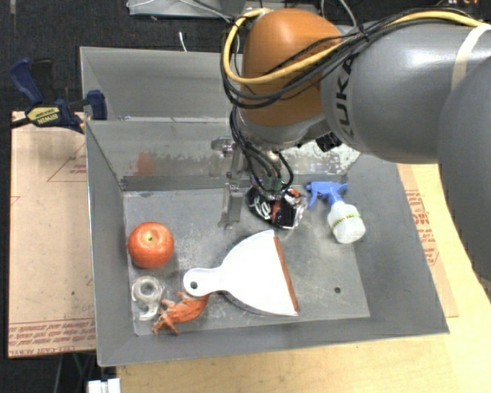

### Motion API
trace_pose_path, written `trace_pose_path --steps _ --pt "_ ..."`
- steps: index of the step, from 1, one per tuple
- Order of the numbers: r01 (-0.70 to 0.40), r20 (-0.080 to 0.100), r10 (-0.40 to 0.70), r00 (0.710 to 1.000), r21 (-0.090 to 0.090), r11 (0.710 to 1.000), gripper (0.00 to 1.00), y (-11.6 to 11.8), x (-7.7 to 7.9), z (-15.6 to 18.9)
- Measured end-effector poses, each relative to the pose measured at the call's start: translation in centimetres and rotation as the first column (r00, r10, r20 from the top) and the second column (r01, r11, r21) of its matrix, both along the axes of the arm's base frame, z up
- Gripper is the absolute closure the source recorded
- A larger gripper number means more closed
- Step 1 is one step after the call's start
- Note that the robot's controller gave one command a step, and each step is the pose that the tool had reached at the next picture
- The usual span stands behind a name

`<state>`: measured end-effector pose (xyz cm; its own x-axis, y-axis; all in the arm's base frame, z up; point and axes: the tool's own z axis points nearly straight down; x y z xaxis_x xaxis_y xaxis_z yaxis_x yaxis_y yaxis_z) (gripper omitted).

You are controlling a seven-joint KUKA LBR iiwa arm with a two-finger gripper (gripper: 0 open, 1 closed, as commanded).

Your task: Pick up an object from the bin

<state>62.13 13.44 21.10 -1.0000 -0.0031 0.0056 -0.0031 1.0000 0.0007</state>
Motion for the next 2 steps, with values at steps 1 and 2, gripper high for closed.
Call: trace_pose_path --steps 1,2 --pt "0.003 0.007 -0.003 1.0 0.001 1.0 0.0 -0.1 0.1 0.5" --pt "-0.182 0.005 0.182 0.983 0.001 0.983 0.0 11.1 -2.8 -14.1"
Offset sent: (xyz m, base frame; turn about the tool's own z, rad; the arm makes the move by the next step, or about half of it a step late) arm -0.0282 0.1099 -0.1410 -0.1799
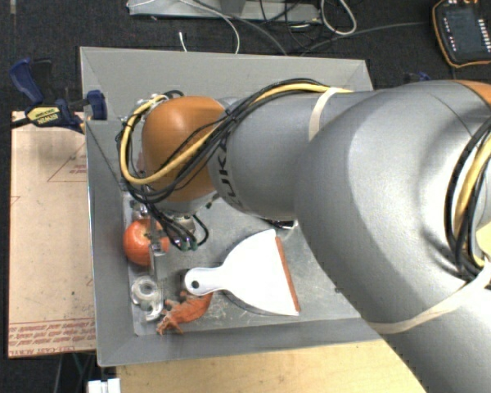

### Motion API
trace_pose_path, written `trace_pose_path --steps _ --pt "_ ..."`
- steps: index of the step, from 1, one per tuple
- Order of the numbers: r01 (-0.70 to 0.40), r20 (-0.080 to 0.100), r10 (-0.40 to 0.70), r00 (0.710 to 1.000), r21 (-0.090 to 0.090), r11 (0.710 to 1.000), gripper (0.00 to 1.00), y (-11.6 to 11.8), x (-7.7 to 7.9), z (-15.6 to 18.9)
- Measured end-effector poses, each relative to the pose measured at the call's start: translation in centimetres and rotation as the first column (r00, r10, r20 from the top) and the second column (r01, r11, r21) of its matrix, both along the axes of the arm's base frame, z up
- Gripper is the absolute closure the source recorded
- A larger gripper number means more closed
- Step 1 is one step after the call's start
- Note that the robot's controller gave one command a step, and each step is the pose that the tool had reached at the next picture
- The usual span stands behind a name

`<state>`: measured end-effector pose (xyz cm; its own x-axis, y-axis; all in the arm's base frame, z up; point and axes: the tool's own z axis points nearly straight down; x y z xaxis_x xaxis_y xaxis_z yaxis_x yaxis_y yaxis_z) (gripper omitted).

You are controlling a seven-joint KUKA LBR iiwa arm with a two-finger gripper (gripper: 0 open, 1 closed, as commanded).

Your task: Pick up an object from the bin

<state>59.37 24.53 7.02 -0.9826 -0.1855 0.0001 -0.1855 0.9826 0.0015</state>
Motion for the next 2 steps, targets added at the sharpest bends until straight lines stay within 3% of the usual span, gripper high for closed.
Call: trace_pose_path --steps 1,2 --pt "-0.083 0.012 0.083 0.996 0.002 0.997 0.0 -1.6 0.8 9.0" --pt "0.049 -0.011 -0.049 0.999 -0.001 0.999 0.0 -0.1 -0.3 2.9"
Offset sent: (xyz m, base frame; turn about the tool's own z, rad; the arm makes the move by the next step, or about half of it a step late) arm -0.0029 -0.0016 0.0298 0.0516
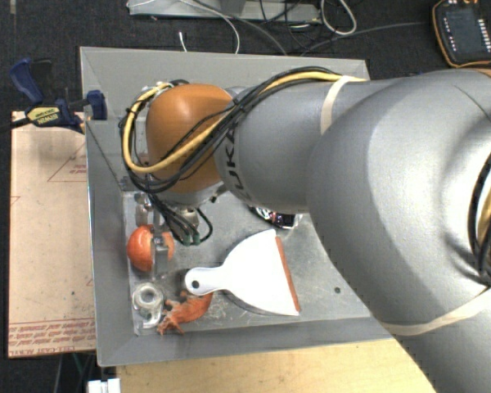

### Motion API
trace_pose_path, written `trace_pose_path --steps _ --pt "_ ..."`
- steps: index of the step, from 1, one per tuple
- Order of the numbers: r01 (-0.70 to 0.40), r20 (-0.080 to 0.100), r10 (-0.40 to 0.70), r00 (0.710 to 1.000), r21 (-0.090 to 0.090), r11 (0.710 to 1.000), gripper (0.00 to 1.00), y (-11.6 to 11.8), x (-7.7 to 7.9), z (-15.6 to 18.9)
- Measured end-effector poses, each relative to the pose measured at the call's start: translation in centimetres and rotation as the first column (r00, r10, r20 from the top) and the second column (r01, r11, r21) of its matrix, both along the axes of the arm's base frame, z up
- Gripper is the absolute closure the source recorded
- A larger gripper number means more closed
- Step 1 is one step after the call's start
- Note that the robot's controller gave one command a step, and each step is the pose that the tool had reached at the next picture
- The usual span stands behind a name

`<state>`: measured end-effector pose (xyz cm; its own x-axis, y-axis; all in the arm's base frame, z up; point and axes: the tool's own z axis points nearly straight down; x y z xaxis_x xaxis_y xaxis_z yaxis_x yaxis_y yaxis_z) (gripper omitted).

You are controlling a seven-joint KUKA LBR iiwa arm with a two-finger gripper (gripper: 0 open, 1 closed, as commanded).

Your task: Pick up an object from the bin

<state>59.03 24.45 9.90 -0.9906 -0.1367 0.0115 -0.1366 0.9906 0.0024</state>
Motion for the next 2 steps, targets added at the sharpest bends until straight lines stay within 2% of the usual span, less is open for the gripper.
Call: trace_pose_path --steps 1,2 --pt "-0.294 0.029 0.294 0.955 0.001 0.956 0.0 0.7 -0.12 -2.73" --pt "0.062 0.009 -0.062 0.998 0.006 0.998 1.0 -0.29 -0.52 -2.68"
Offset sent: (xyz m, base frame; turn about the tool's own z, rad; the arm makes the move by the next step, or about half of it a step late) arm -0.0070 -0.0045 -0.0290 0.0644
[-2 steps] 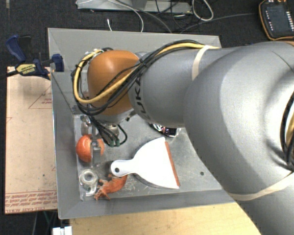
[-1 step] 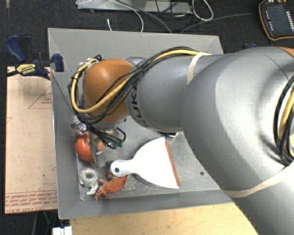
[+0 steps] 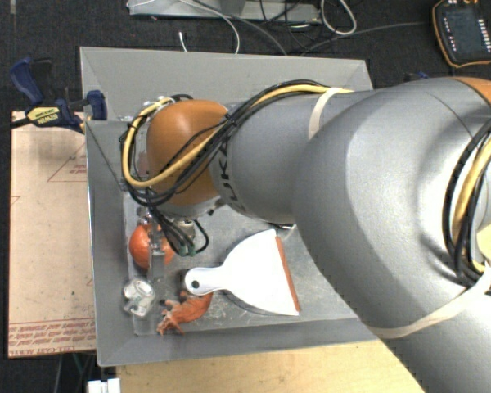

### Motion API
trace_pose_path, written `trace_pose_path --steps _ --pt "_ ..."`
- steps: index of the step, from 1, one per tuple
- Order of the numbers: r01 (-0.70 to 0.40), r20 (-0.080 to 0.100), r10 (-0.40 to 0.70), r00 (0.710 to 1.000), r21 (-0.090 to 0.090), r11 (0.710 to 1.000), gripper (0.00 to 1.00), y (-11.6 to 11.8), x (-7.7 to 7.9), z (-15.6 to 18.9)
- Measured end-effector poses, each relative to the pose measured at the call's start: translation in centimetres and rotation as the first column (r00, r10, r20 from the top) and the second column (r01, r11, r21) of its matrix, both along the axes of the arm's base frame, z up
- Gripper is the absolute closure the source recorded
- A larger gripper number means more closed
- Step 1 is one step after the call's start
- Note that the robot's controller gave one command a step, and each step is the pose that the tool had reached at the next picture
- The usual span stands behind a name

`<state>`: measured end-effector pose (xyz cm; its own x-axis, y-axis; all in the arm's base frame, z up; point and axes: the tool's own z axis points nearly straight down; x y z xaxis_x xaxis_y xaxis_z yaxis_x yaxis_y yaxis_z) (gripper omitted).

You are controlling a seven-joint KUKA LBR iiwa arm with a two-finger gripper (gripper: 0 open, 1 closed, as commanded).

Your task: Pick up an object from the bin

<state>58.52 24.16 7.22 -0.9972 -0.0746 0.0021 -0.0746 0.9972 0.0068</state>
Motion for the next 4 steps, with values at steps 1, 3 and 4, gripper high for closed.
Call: trace_pose_path --steps 1,3,4 --pt "0.001 0.0 -0.001 1.0 0.0 1.0 1.0 0.0 0.0 0.0" --pt "0.0 0.0 0.0 1.0 0.0 1.0 1.0 0.0 0.0 2.5" --pt "0.001 0.0 -0.001 1.0 0.001 1.0 1.0 0.0 0.0 2.8"
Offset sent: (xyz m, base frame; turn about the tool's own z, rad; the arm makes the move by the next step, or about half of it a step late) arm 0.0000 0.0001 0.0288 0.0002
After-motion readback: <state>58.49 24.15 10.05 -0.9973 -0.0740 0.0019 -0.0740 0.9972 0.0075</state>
